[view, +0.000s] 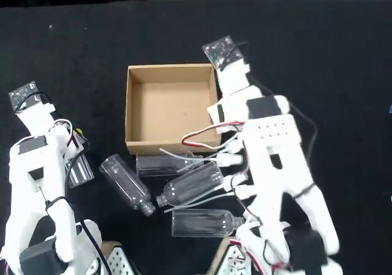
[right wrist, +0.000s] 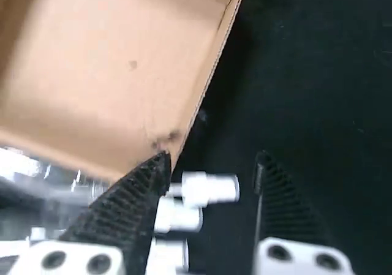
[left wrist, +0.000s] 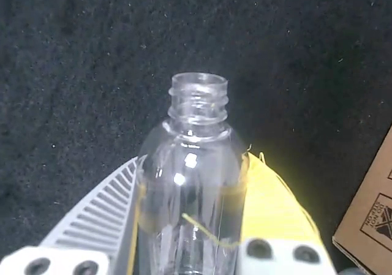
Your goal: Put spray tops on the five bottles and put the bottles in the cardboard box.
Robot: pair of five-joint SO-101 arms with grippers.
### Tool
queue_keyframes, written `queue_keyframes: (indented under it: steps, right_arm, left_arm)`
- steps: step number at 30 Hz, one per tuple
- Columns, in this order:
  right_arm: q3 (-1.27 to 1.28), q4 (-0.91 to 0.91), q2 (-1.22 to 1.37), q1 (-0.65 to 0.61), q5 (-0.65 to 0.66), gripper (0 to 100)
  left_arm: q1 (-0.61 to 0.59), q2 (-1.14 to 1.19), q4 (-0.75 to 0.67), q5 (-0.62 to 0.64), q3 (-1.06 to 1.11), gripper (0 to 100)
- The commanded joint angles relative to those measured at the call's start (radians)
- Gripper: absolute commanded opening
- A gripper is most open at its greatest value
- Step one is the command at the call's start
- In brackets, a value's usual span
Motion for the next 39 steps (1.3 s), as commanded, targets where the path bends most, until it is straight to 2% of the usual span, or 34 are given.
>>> queue_keyframes:
  steps: [1,4,11,19,22,27,32,34,38,39]
  right_arm:
    - [-0.044,0.189,-0.084,0.025,0.265,20.8]
    - [0.051,0.163,-0.082,0.080,0.523,20.8]
    - [0.263,-0.028,-0.082,0.198,0.795,20.8]
    - [0.351,-0.204,-0.027,0.186,0.812,20.8]
    - [0.326,-0.221,0.062,0.164,0.824,20.8]
    - [0.251,-0.212,0.220,0.158,0.925,20.8]
    - [0.242,-0.212,0.274,0.153,0.987,20.7]
    - [0.239,-0.212,0.274,0.153,0.971,17.4]
    - [0.236,-0.190,0.274,0.158,0.970,1.4]
    - [0.232,-0.163,0.272,0.160,0.971,0.8]
  left_arm:
    - [0.008,-0.014,-0.015,0.006,-0.002,3]
    - [0.010,-0.014,-0.015,0.008,-0.004,3]
    - [0.004,-0.011,-0.015,0.006,-0.002,3]
    - [0.004,-0.006,-0.015,0.006,-0.001,3]
    - [0.004,-0.006,-0.015,0.006,-0.001,3]
    - [0.002,-0.006,-0.015,0.003,-0.001,3]
    - [0.002,-0.006,-0.015,0.003,-0.001,3]
    - [0.002,-0.006,-0.015,0.002,-0.001,3]
    - [0.002,-0.006,-0.015,0.002,-0.001,3]
    - [0.002,-0.006,-0.015,0.002,-0.001,3]
